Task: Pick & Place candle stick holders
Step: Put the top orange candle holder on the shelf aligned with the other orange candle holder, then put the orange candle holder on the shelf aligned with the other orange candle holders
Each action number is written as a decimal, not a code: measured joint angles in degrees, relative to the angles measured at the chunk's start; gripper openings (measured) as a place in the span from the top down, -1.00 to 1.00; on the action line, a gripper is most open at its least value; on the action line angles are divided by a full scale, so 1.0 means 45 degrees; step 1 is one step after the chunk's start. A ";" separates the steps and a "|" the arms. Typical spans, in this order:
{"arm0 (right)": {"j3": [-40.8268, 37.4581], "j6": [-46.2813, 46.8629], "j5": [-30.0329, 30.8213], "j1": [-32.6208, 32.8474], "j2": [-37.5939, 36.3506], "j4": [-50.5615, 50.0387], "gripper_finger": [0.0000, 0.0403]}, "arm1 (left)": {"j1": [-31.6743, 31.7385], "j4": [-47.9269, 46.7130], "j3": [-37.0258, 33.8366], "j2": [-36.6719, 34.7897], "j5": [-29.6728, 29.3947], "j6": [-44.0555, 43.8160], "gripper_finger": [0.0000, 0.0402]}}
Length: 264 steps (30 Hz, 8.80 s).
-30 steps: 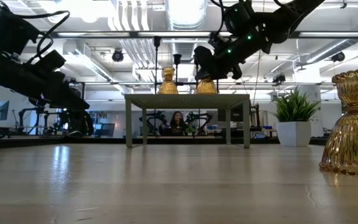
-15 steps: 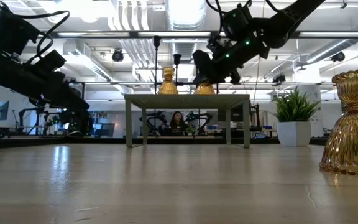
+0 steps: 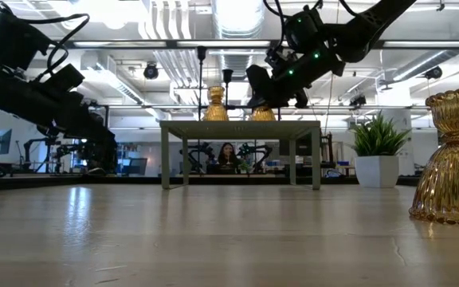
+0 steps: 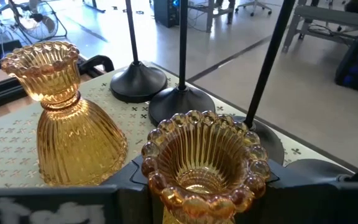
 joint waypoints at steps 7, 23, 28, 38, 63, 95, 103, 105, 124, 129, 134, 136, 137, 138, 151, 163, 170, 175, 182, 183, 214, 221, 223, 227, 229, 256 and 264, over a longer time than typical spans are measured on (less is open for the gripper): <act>0.0000 -0.0015 0.0047 -0.0049 0.0005 -0.0016 0.42 | -0.0005 -0.0001 0.0000 0.0000 -0.0005 0.0001 0.26; -0.0053 -0.0337 0.0086 -0.0087 0.0064 -0.0245 -0.09 | 0.0000 -0.0001 0.0000 0.0000 0.0000 -0.0004 0.26; -0.0053 -0.0572 0.0081 -0.0087 0.0068 -0.0166 -0.30 | -0.0002 0.0003 0.0000 0.0000 -0.0001 0.0000 0.26; -0.0053 -0.0945 0.0023 -0.0073 0.0048 -0.0127 -0.58 | -0.0003 0.0004 0.0000 0.0000 -0.0002 0.0001 0.26; 0.1305 -0.1967 -0.0092 0.0216 -0.1785 -0.2707 -0.57 | 0.0000 0.0009 0.0000 0.0000 -0.0001 -0.0004 0.26; 0.6392 0.2331 -0.1726 0.7459 -0.2778 -1.6874 0.00 | -0.0002 0.0023 0.0000 0.0000 -0.0003 -0.0004 0.26; 0.6118 0.5716 -0.1656 1.0466 -0.2778 -1.9297 0.08 | 0.0000 0.0023 0.0000 0.0000 0.0000 0.0001 0.26; 0.5894 0.6435 -0.1582 1.1248 -0.2808 -1.9405 0.08 | -0.0001 0.0023 0.0000 0.0000 0.0000 0.0000 0.26; 0.0667 1.3449 0.2772 1.8774 -0.2849 -1.5898 0.08 | -0.0001 0.0028 0.0000 0.0000 -0.0001 -0.0003 0.26; -0.1288 1.4013 0.3448 1.8957 -0.2837 -1.2816 0.09 | -0.0005 0.0028 0.0000 0.0000 0.0000 -0.0003 0.26; -0.2974 1.3211 0.4636 1.8933 -0.2837 -0.9942 0.07 | 0.0000 0.0028 0.0000 0.0000 0.0000 -0.0002 0.26; -0.3504 1.2900 0.5123 1.8928 -0.2837 -0.9132 0.05 | -0.0001 0.0028 0.0000 0.0000 -0.0003 0.0001 0.26; -0.3755 1.2715 0.5419 1.8928 -0.2837 -0.8750 0.03 | 0.0000 0.0028 0.0000 0.0000 0.0000 -0.0004 0.26; -0.3976 1.2572 0.5660 1.8928 -0.2837 -0.8330 0.01 | -0.0004 0.0028 0.0000 0.0000 0.0000 0.0001 0.26; -0.5085 1.0533 0.6053 1.7659 -0.2160 -0.4777 -0.36 | -0.0002 0.0030 0.0000 0.0000 0.0000 0.0001 0.26; -0.5074 0.9313 0.5710 1.6765 0.0169 -0.0785 -0.35 | -0.0003 0.0030 0.0000 0.0000 -0.0005 -0.0002 0.26; -0.4373 0.9326 0.5719 1.6311 0.0778 -0.0697 -0.06 | -0.0003 0.0033 0.0000 0.0000 0.0000 -0.0002 0.26; -0.3900 0.9128 0.5810 1.6088 0.1071 -0.0716 0.33 | 0.0000 0.0038 0.0000 0.0000 -0.0005 -0.0001 0.26; -0.3515 0.9160 0.5476 1.5731 0.0741 -0.0885 0.41 | -0.0003 0.0058 -0.0005 0.0000 -0.0005 -0.0001 0.26; -0.3448 0.9165 0.5451 1.5606 0.0532 -0.0869 0.41 | -0.0001 0.0062 -0.0005 0.0000 -0.0005 -0.0003 0.26; 0.3615 0.4606 0.3276 0.5312 0.0572 -0.6030 0.41 | -0.0002 0.0062 -0.0010 0.0012 -0.0003 -0.0004 0.26; 0.4719 0.4537 0.3392 0.4646 0.1411 -0.6673 0.41 | 0.0000 0.0062 -0.0010 0.0010 -0.0002 0.0001 0.26; 0.4799 0.4548 0.3400 0.4514 0.1405 -0.6804 0.41 | 0.0000 0.0062 -0.0010 0.0010 -0.0005 -0.0004 0.26; 0.4771 0.4799 0.3587 0.4215 0.1372 -0.6850 0.41 | -0.0001 0.0067 -0.0010 0.0010 -0.0005 -0.0004 0.26; 0.4760 0.4847 0.3905 0.4104 0.1356 -0.6832 0.41 | -0.0003 0.0067 -0.0010 0.0010 0.0000 -0.0001 0.26; 0.4561 0.4265 0.5091 0.3574 0.1954 -0.5978 0.41 | -0.0005 0.0067 -0.0010 0.0010 0.0000 -0.0003 0.26; 0.4546 0.4284 0.5089 0.3357 0.2064 -0.5778 0.41 | -0.0005 0.0070 -0.0010 0.0010 0.0000 -0.0002 0.26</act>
